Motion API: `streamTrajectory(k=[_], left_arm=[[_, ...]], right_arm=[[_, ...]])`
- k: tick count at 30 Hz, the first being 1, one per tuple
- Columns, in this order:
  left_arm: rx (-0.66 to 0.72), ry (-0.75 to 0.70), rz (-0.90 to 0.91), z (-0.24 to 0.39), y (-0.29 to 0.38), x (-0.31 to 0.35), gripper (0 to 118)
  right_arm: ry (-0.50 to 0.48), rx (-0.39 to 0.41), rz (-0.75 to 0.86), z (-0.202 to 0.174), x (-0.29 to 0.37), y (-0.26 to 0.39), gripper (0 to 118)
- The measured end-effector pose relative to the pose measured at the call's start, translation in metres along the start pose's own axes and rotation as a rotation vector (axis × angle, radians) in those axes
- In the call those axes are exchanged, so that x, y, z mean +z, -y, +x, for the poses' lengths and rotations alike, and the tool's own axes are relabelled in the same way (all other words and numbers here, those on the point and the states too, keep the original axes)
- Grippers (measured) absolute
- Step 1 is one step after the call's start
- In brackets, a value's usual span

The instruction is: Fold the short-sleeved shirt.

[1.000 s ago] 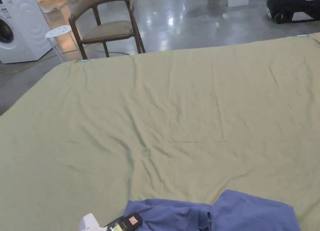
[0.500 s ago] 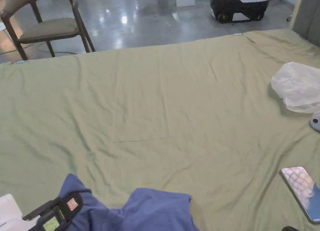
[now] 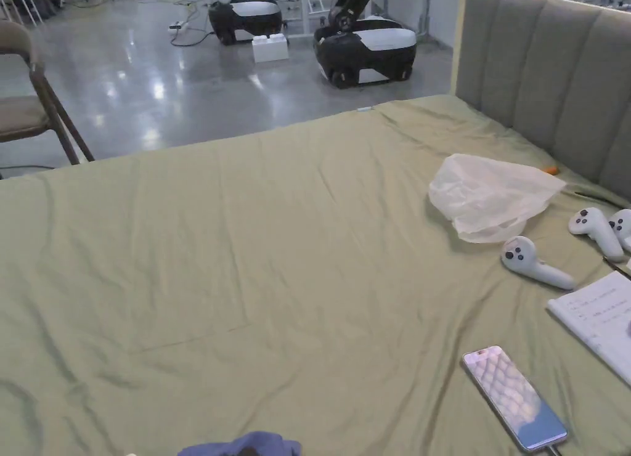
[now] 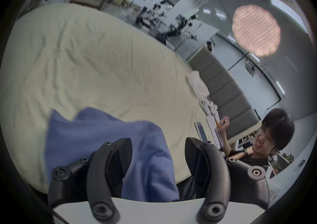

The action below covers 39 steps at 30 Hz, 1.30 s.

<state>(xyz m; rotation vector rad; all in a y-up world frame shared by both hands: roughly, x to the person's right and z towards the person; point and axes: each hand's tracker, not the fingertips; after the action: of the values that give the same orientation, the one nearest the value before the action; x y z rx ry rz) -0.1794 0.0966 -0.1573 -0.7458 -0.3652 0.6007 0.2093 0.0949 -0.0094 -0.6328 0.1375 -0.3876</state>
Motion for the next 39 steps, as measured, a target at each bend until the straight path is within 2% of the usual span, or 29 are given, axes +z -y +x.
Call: streamTrajectory(k=[3,5,7,8,10,13,15,19,20,22,23,24,26,27,28,29,30,32,35,36,37,38,39], left_arm=[[0.072,0.016,-0.035,-0.018,0.002,0.0,40],[0.078,0.066,-0.114,-0.025,0.013,-0.02,36],[0.083,0.12,-0.177,-0.024,0.027,-0.048,15],[0.07,0.118,-0.206,-0.022,0.035,-0.061,10],[0.006,0.042,-0.259,-0.02,0.045,-0.08,6],[0.015,0.044,-0.232,-0.016,0.042,-0.078,4],[0.042,0.068,-0.188,-0.015,0.032,-0.055,11],[0.015,0.146,-0.033,-0.041,0.01,0.006,91],[0.011,0.119,-0.017,-0.05,0.007,0.021,96],[0.041,0.052,0.019,-0.071,0.003,0.046,96],[0.073,0.042,0.022,-0.082,0.001,0.056,96],[0.103,0.032,0.031,-0.093,0.001,0.066,98],[0.148,0.074,0.033,-0.112,0.002,0.076,107],[0.18,0.089,0.03,-0.119,0.003,0.077,111],[0.206,0.081,0.017,-0.124,0.004,0.074,115],[0.228,0.072,-0.006,-0.128,0.006,0.069,115],[0.244,0.078,-0.015,-0.132,0.007,0.062,115],[0.284,0.099,-0.045,-0.136,0.011,0.04,114],[0.319,0.142,-0.148,-0.141,0.016,0.0,113],[0.312,0.127,-0.163,-0.14,0.018,-0.01,107],[0.305,0.118,-0.152,-0.138,0.018,-0.013,80],[0.293,0.111,-0.147,-0.135,0.018,-0.016,43],[0.258,0.033,-0.148,-0.128,0.017,-0.016,31]], right_arm=[[-0.019,0.004,-0.023,-0.001,0.0,-0.001,0],[-0.021,0.013,-0.027,-0.003,0.002,0.0,0],[-0.007,0.022,-0.031,-0.006,0.004,0.002,0],[-0.004,0.027,-0.03,-0.007,0.005,0.003,0],[0.004,0.037,-0.04,-0.01,0.001,0.002,0],[-0.042,0.062,-0.089,-0.016,-0.016,-0.001,0],[-0.102,0.106,-0.144,-0.029,-0.037,-0.005,0],[-0.291,0.164,-0.245,-0.073,-0.1,-0.012,0],[-0.31,0.18,-0.278,-0.087,-0.12,-0.015,0],[-0.311,0.225,-0.282,-0.108,-0.154,-0.02,0],[-0.292,0.239,-0.351,-0.115,-0.174,-0.021,0],[-0.251,0.25,-0.44,-0.118,-0.194,-0.019,0],[-0.147,0.345,-0.57,-0.111,-0.225,-0.003,0],[-0.18,0.347,-0.54,-0.106,-0.227,0.0,0],[-0.225,0.276,-0.496,-0.102,-0.222,-0.007,0],[-0.196,0.206,-0.536,-0.099,-0.217,-0.01,0],[-0.192,0.204,-0.541,-0.1,-0.216,-0.011,0],[-0.195,0.256,-0.526,-0.101,-0.218,-0.006,0],[-0.2,0.214,-0.51,-0.097,-0.215,-0.005,0],[-0.202,0.201,-0.51,-0.095,-0.215,-0.005,0],[-0.202,0.189,-0.509,-0.095,-0.214,-0.005,0],[-0.198,0.182,-0.511,-0.095,-0.214,-0.005,0],[-0.201,0.179,-0.512,-0.095,-0.214,-0.006,0]])
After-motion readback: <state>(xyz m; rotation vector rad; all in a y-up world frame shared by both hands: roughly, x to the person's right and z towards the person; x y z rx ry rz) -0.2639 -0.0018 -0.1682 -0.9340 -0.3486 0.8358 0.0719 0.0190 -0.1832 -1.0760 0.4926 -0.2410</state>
